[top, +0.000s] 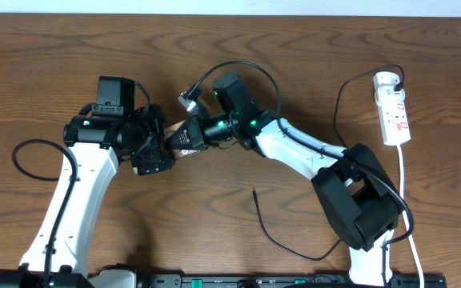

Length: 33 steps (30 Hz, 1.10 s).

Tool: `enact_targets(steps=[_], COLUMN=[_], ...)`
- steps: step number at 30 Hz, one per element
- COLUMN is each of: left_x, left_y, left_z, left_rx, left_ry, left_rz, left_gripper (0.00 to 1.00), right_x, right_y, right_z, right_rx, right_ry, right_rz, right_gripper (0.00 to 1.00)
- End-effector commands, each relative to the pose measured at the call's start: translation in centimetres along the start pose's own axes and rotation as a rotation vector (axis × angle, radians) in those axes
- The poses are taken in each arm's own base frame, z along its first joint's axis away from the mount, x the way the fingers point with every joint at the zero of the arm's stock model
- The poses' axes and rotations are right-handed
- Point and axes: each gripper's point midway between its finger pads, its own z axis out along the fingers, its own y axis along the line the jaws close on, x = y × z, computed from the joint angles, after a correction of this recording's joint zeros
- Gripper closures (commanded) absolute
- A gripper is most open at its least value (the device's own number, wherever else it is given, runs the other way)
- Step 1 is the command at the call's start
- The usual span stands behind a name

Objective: Plug charger to phone and switch on socket

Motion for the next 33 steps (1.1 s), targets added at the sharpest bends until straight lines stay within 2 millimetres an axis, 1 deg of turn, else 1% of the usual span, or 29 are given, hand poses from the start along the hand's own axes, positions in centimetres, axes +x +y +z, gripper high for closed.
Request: enact_targets(steps=[1, 4, 7, 10, 14, 16, 18, 21, 24, 27, 29, 33], left_x=[0.9, 1.3, 1.5, 1.9, 2.7, 3.0, 3.2, 3.6, 4.1, 4.4, 4.5, 4.3], left_y=[-0.7, -1.4, -1.7, -1.8, -1.8, -1.9, -2.1, -3.5, -5.0, -6.3, -6.9, -7.4], left_z=[-1.0, -2.0, -3.3, -4.8, -6.7, -7.4, -8.1, -8.7, -9.1, -9.2, -9.1, -8.1], left_rx=[0.053, 0.105, 0.149, 0.198, 0.261, 0.291, 0.324, 0.392, 0.456, 0.500, 0.517, 0.503], left_ry=[0.038, 0.043, 0.045, 0.049, 0.051, 0.047, 0.038, 0.013, -0.002, -0.006, -0.007, -0.002], left_rz=[0.087, 0.149, 0.188, 0.228, 0.311, 0.371, 0.445, 0.561, 0.650, 0.677, 0.682, 0.662], left_gripper=[0.07, 0.07, 0.06, 0.07, 0.07, 0.07, 0.06, 0.07, 0.07, 0.07, 0.06, 0.06], right_x=[0.1, -0.7, -2.3, -3.9, -5.8, -6.7, -7.5, -8.1, -8.9, -9.6, -10.3, -11.5], right_y=[1.1, 0.4, -0.7, -1.8, -3.2, -3.8, -4.5, -5.1, -4.8, -3.5, -2.2, 1.4], right_z=[-0.7, -1.6, -3.1, -5.3, -8.7, -10.3, -11.8, -12.8, -13.1, -12.8, -12.6, -12.2], right_rx=[-0.040, -0.024, 0.009, 0.023, 0.028, 0.023, 0.014, -0.011, -0.050, -0.109, -0.157, -0.262], right_ry=[0.028, -0.002, -0.064, -0.121, -0.197, -0.237, -0.278, -0.317, -0.349, -0.353, -0.352, -0.352], right_rz=[-0.006, 0.003, 0.005, 0.022, 0.133, 0.231, 0.383, 0.605, 0.741, 0.829, 0.843, 0.763], right_gripper=[0.99, 0.99, 0.99, 0.99, 0.99, 0.99, 0.99, 0.99, 0.99, 0.99, 0.99, 0.99])
